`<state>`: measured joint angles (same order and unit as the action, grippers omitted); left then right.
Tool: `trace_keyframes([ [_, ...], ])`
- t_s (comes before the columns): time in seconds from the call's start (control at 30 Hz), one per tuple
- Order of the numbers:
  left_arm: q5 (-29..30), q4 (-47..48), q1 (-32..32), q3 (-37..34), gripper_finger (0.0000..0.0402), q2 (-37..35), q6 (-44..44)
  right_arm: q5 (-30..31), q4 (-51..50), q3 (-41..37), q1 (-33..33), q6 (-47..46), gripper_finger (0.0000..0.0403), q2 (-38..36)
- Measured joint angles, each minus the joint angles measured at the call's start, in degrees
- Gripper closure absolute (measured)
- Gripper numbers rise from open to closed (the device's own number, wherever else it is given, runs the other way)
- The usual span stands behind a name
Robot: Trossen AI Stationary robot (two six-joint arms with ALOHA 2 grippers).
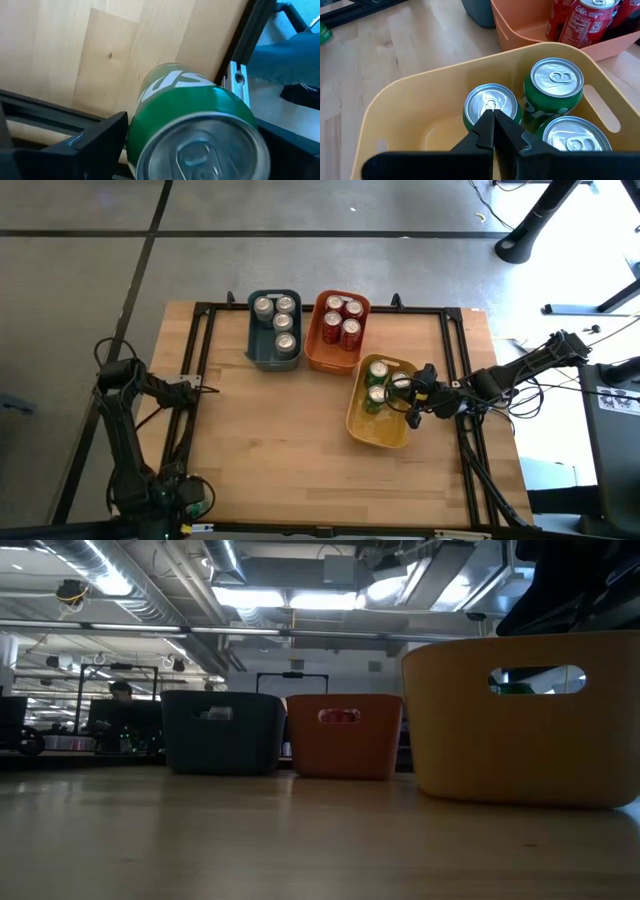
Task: Sort soda cans
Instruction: Put the green soda can into the yellow bin
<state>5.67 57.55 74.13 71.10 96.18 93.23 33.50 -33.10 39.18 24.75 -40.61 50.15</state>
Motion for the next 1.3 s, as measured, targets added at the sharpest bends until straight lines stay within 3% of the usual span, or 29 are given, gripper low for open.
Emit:
trace_keyframes([
  [0.1,-0.1,-0.48,-0.28,-0.88,0.0057,0.0,0.54,0.02,0.0,0.0,0.0,0.01,0.0397,-0.01],
  [0.23,-2.77,0.06,-1.83,-1.06,0.01,-0.04,0.9,-0.13,-0.01,0.0,0.0,-0.02,0.0397,-0.01],
  [0.4,-4.31,0.08,-5.4,-0.89,0.0102,-0.22,-0.1,-2.57,0.01,0.0,0.0,-1.17,0.0397,-0.02],
  [0.57,-3.98,1.57,-11.31,2.56,0.0102,-0.17,-8.02,-8.27,0.02,0.0,0.0,-1.61,0.0397,-0.01],
  [0.87,-1.51,10.1,-29.21,14.93,0.0102,-0.17,-34.46,-14.27,0.0,0.0,0.07,-1.37,0.0398,-0.01],
  [1.1,-0.39,8.32,-45.19,23.66,0.0102,-0.17,-56.51,-14.53,-0.19,0.0,0.05,0.8,0.0398,0.5],
  [1.3,1.3,1.57,-56.0,29.16,0.0102,1.13,-71.9,-10.72,0.66,0.0,0.07,0.68,0.0398,3.28],
])
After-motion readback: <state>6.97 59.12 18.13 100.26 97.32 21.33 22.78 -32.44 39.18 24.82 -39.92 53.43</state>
